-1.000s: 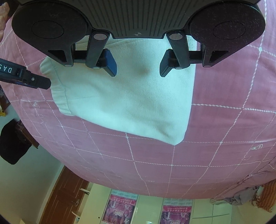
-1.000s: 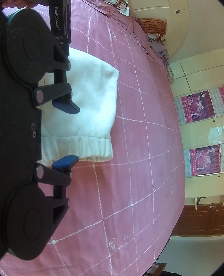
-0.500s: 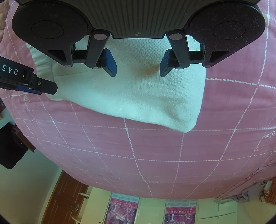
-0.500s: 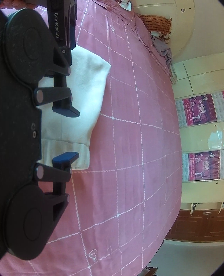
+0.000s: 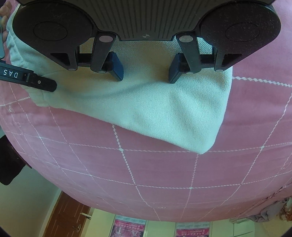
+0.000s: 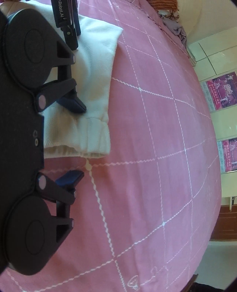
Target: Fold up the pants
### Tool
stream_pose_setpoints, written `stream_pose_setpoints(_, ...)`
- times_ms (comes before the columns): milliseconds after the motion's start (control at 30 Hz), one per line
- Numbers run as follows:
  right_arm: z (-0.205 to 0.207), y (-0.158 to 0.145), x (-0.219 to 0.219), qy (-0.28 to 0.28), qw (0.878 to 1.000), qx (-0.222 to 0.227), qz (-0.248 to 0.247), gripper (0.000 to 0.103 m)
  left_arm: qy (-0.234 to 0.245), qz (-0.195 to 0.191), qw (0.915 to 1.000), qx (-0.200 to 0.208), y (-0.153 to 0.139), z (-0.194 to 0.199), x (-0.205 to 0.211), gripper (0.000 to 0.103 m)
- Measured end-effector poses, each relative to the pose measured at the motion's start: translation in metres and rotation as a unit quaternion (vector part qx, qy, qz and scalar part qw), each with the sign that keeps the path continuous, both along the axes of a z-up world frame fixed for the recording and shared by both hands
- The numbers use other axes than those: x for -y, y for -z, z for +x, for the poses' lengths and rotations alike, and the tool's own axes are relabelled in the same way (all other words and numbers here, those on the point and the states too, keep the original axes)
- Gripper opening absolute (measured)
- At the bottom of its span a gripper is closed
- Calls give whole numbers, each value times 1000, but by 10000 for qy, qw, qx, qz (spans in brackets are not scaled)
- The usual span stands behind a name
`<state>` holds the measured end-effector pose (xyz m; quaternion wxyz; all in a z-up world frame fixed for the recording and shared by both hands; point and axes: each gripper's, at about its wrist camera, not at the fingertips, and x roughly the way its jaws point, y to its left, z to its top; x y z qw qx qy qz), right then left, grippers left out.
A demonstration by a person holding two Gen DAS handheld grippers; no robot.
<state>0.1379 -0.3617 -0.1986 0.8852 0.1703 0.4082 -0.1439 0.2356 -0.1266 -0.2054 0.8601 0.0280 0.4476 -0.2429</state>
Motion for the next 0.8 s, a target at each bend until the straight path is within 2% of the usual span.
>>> stream_pose_setpoints(233, 2, -4, -6, -34, 9997, -104, -216, 70, 189, 264, 9994, 85, -10, -3, 4, 56)
stream_pose_setpoints(333, 0, -9, -9, 49, 9994, -142, -321, 81, 233, 350, 9990, 164, -22, -17, 0, 59)
stream_pose_setpoints(367, -2, -12, -9, 64, 9993, -154, -331, 82, 250, 346, 9989, 196, -26, -22, -2, 65)
stream_pose_setpoints(433, -7, -23, -10, 43, 9994, -103, -328, 78, 254, 227, 9992, 232, -35, -36, -11, 72)
stream_pose_setpoints(567, -32, -60, -23, -117, 9982, 362, -469, 76, 185, 49, 9994, 290, -40, -68, -28, 72)
stream_pose_setpoints(633, -46, -73, -39, -420, 9965, 445, -566, 73, 175, 69, 9996, 217, -36, -84, -35, 73)
stream_pose_setpoints(733, -65, -76, -66, -921, 9921, 375, -767, 67, 121, 102, 9994, 310, -30, -110, -43, 75)
stream_pose_setpoints(800, -79, -69, -81, -1124, 9897, 251, -854, 64, -23, -23, 9997, 242, -26, -119, -50, 75)
